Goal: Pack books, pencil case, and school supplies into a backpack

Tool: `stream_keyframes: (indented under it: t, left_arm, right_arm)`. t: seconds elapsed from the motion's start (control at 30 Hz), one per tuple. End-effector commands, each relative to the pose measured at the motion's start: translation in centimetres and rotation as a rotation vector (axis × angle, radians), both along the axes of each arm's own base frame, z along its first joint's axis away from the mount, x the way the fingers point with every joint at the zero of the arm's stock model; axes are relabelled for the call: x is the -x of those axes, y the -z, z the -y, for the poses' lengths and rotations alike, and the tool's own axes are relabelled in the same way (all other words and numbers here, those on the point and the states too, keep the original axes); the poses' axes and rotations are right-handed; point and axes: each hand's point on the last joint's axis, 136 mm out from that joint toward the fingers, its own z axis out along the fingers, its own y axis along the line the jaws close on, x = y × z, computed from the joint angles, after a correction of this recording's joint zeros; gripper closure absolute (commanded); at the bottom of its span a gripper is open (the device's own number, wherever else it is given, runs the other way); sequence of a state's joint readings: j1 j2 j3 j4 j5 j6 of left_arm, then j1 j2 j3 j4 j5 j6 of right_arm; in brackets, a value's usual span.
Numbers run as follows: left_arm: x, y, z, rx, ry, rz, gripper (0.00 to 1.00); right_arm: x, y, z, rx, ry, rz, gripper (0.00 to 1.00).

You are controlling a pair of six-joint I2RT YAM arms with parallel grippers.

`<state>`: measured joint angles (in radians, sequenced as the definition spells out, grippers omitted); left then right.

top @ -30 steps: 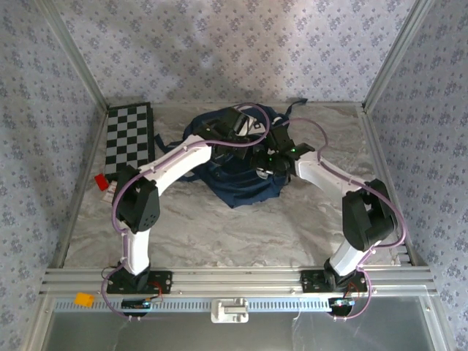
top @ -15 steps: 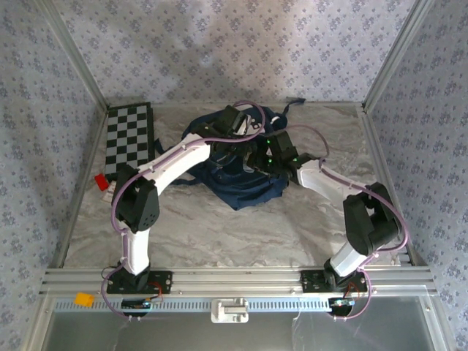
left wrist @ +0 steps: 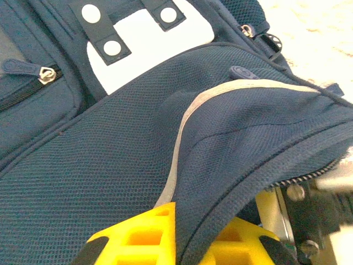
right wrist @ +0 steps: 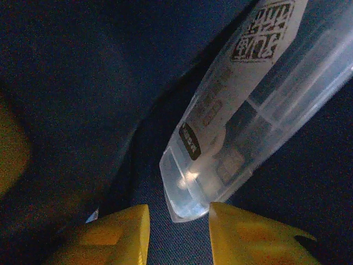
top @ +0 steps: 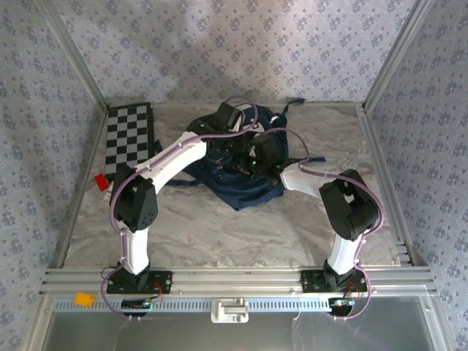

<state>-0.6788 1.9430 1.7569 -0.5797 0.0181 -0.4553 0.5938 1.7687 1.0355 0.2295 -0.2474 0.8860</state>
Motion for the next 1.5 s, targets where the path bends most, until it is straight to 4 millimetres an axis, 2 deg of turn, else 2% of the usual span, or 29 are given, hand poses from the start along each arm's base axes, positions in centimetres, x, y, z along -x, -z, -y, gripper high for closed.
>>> stream_keyframes:
  t: [0.0, 0.03, 0.07, 0.13, 0.2, 0.27, 0.37, 0.5, 0.63, 0.73, 0.9, 1.07, 1.2, 1.37, 1.47]
  left_arm:
    - [0.0, -4.7, 1.1, 0.152, -0.005, 0.059, 1.00]
    - [0.0, -4.6, 1.2, 0.160, -0.003, 0.051, 1.00]
    - [0.2, -4.4, 1.5, 0.172, 0.007, 0.036, 0.95]
    - [1.2, -4.2, 2.3, 0.211, 0.061, -0.011, 0.75]
    - [2.1, -4.4, 2.0, 0.238, 0.077, -0.038, 0.60]
    - [2.5, -5.0, 0.6, 0.282, 0.041, -0.027, 0.53]
    - [2.7, -5.1, -2.8, 0.354, -0.049, -0.023, 0.43]
    - [2.0, -2.0, -7.7, 0.345, -0.185, -0.090, 0.36]
    - [1.0, 2.5, -10.0, 0.345, -0.267, -0.169, 0.33]
    - [0.1, 4.9, -9.7, 0.397, -0.277, -0.228, 0.33]
    - [0.0, 7.2, -8.9, 0.424, -0.319, -0.279, 0.35]
    - [0.5, 7.2, -6.6, 0.478, -0.311, -0.292, 0.41]
    - [1.2, 6.7, -4.8, 0.540, -0.315, -0.320, 0.55]
    - [3.0, 5.4, -3.1, 0.620, -0.353, -0.373, 0.80]
    - [3.8, 4.9, -2.1, 0.652, -0.375, -0.399, 0.83]
  right_arm:
    - [1.3, -2.3, 1.2, -0.005, 0.012, 0.096, 0.60]
    - [1.9, -2.3, 2.1, 0.026, 0.025, 0.094, 0.59]
    - [2.5, -2.1, 3.2, 0.065, 0.037, 0.086, 0.59]
    - [3.7, -1.8, 5.2, 0.143, 0.051, 0.075, 0.58]
    - [5.1, -1.8, 7.3, 0.219, 0.065, 0.073, 0.58]
    - [6.2, -2.1, 8.9, 0.270, 0.081, 0.079, 0.57]
    - [7.5, -2.5, 10.3, 0.309, 0.078, 0.083, 0.56]
    - [8.8, -2.5, 12.0, 0.373, 0.102, 0.049, 0.51]
    - [9.6, -2.6, 11.4, 0.392, 0.076, 0.038, 0.45]
    - [10.1, -2.5, 10.9, 0.458, 0.063, 0.021, 0.42]
    - [10.5, -2.4, 10.4, 0.522, 0.044, -0.017, 0.39]
    - [10.6, -2.2, 10.4, 0.547, 0.032, -0.040, 0.41]
    - [10.4, -2.5, 10.4, 0.586, 0.015, -0.039, 0.44]
    - [10.7, -2.5, 10.9, 0.641, 0.039, -0.083, 0.53]
    - [11.1, -2.5, 9.9, 0.635, 0.054, -0.077, 0.53]
